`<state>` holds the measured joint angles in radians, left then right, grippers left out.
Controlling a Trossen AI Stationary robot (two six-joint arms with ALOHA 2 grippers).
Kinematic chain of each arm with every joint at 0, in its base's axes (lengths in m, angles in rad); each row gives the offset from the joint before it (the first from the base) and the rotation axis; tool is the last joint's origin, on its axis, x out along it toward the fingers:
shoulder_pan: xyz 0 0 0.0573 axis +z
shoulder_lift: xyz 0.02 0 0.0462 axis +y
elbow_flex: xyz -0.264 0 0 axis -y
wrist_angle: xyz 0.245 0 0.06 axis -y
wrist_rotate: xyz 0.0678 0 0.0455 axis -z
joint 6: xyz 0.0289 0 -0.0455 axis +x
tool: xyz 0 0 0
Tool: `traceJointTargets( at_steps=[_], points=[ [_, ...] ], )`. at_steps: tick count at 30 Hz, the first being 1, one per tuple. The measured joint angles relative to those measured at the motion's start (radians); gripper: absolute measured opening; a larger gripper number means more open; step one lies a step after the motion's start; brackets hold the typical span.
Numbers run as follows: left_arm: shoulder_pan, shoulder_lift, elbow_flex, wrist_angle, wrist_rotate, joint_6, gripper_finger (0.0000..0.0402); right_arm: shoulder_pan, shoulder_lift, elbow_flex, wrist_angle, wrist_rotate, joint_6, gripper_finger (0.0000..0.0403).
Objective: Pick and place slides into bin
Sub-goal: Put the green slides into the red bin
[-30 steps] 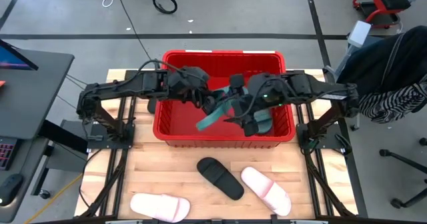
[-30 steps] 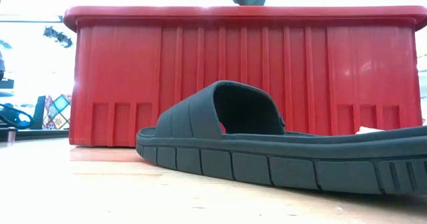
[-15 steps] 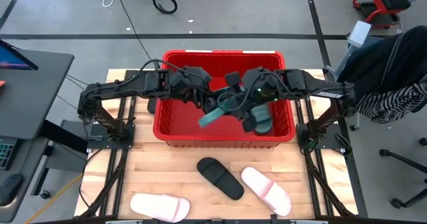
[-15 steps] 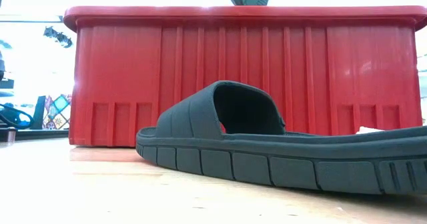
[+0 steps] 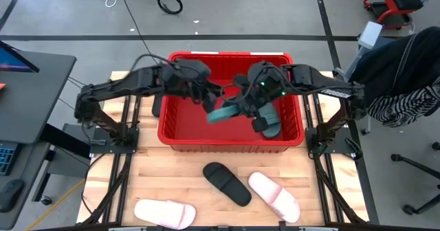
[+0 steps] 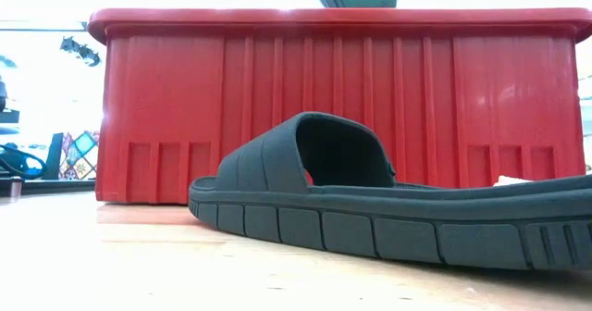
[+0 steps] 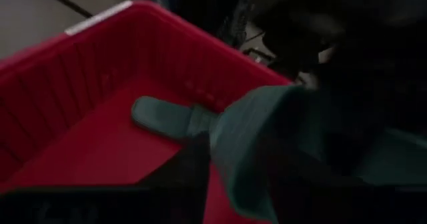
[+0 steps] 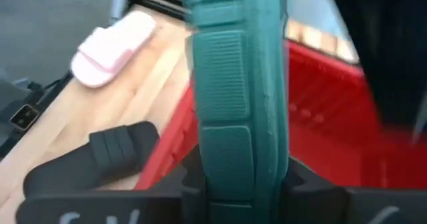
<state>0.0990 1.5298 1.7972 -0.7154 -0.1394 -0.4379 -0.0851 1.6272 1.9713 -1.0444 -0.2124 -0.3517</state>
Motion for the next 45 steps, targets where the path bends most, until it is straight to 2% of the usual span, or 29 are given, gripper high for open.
traceJointTargets(
  at_steps=[5,9,13,19,22,28,36,41,45],
  points=[
    [0.001,-0.084,0.001,-0.044,0.031,0.082,0.0216,-0.095,0.0,0.0,-0.072,-0.02,0.13,0.008],
    [-0.008,-0.155,0.002,-0.06,0.011,0.106,0.0239,-0.192,0.0,-0.02,-0.089,-0.033,0.334,0.0079],
    [-0.028,-0.203,0.003,-0.076,-0.067,0.109,0.0238,-0.307,0.0,-0.074,-0.11,-0.031,0.53,0.0079],
    [-0.041,-0.257,0.002,-0.12,-0.104,0.191,0.0216,-0.442,0.0,-0.242,-0.11,-0.208,0.681,0.0079],
    [-0.041,-0.274,0.001,-0.165,-0.103,0.254,0.0205,-0.484,0.0,-0.317,-0.105,-0.219,0.7,0.0079],
    [-0.033,-0.302,0.002,-0.255,-0.104,0.395,0.0188,-0.486,0.0,-0.356,-0.155,-0.152,0.583,0.0078],
    [0.004,-0.329,0.0,-0.266,-0.086,0.57,0.0172,-0.427,-0.001,-0.288,-0.165,-0.135,0.233,0.0078],
    [0.062,-0.326,0.001,-0.272,0.016,0.571,0.0173,-0.395,0.015,-0.262,-0.187,-0.081,0.017,0.0078],
    [0.096,-0.326,0.001,-0.27,0.041,0.517,0.0172,-0.394,0.123,-0.151,-0.322,0.005,-0.206,0.0078]
  ],
)
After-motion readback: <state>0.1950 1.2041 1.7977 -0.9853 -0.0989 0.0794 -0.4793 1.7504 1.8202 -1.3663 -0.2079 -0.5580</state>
